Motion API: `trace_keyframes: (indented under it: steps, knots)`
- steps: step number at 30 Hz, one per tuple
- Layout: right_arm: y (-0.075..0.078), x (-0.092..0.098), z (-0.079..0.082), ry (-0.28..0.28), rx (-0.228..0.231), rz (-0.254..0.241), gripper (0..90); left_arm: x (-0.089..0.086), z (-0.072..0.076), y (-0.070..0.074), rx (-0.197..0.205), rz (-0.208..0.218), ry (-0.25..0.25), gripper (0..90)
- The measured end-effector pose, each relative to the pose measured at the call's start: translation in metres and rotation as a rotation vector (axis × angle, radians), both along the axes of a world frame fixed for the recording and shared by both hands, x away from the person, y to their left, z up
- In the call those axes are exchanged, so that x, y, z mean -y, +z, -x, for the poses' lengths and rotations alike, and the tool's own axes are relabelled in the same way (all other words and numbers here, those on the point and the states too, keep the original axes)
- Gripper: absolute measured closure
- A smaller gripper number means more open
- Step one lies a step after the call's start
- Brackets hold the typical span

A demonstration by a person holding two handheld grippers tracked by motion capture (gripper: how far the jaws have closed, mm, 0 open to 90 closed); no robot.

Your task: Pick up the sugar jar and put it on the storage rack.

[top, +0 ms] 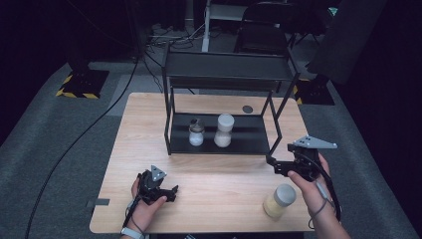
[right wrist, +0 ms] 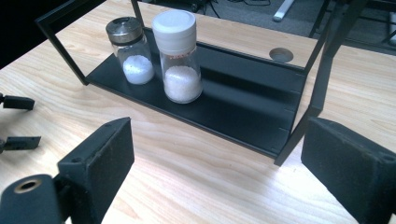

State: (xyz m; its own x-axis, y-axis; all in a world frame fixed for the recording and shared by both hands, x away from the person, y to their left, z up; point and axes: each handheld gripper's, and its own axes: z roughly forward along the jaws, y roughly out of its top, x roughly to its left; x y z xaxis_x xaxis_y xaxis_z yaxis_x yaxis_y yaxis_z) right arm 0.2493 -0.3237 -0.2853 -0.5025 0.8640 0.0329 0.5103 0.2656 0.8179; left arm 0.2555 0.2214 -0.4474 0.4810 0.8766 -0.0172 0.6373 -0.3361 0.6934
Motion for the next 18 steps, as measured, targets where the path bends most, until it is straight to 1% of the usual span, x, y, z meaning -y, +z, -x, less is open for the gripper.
trace_keyframes:
  steps: [3,6,18]
  knots:
    - [0.0,0.003,0.009,0.0,0.008,0.007,8.9,0.0,0.0,0.0,-0.001,0.0,0.0,1.5]
    - [0.0,0.007,0.016,0.004,0.007,0.006,8.9,0.0,0.0,0.0,0.0,-0.001,0.0,1.5]
    - [-0.007,0.02,0.043,0.033,0.004,-0.013,8.8,0.0,0.0,0.0,-0.001,0.0,0.001,1.5]
